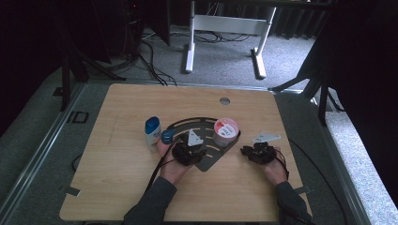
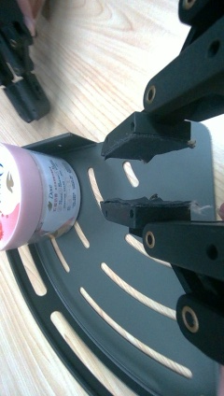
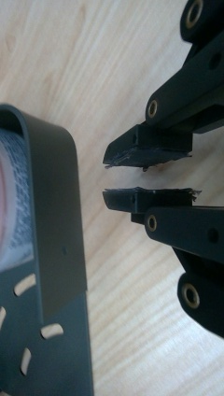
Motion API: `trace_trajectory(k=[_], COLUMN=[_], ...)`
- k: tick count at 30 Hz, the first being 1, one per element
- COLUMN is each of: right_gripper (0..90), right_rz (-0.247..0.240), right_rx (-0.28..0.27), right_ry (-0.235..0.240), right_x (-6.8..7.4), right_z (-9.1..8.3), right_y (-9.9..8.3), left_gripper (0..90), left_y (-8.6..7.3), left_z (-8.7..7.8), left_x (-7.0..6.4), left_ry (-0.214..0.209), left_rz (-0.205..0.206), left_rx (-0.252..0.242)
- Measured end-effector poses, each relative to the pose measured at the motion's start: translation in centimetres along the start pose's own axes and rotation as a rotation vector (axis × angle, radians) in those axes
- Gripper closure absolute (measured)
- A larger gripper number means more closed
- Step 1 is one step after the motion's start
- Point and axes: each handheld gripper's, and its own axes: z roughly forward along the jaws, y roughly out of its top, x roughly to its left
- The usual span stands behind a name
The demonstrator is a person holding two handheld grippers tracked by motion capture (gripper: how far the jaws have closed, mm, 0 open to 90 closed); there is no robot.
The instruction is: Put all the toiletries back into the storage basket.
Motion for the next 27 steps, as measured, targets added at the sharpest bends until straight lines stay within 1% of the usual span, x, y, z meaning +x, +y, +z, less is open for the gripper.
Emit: trace_trajectory(k=[1,2,4,8,10,13,18,22,27], right_gripper=[77.0,77.0,77.0,77.2,77.2,77.1,77.1,76.9,76.8], right_rz=[-0.001,-0.001,-0.004,-0.008,-0.010,-0.021,-0.032,-0.038,-0.031], right_rx=[0.002,0.005,0.007,0.011,0.009,0.005,0.004,0.010,0.018], right_ry=[0.001,0.004,0.010,0.018,0.024,0.030,0.035,0.034,0.037], right_x=[0.1,0.3,0.7,1.3,1.6,2.1,2.7,3.0,3.1], right_z=[0.0,0.0,-0.1,-0.3,-0.4,-0.6,-0.9,-0.9,-0.8], right_y=[-0.1,-0.2,-0.4,-0.5,-0.5,-0.5,-0.7,-0.8,-1.1], left_gripper=[68.0,68.0,68.1,68.3,68.7,71.7,76.7,81.7,88.7], left_y=[0.0,0.0,0.0,0.0,0.1,0.1,0.3,0.8,1.4], left_z=[-0.3,-0.6,-1.2,-2.3,-2.8,-3.5,-4.7,-5.9,-7.2], left_x=[0.2,0.3,0.7,1.1,1.3,1.4,1.6,2.1,3.0], left_ry=[-0.020,-0.022,-0.037,-0.042,-0.052,-0.070,-0.067,-0.042,-0.016], left_rz=[-0.001,0.007,0.005,0.006,0.005,0.016,0.033,0.042,0.030], left_rx=[0.000,0.002,0.001,-0.007,-0.009,-0.018,-0.024,-0.042,-0.067])
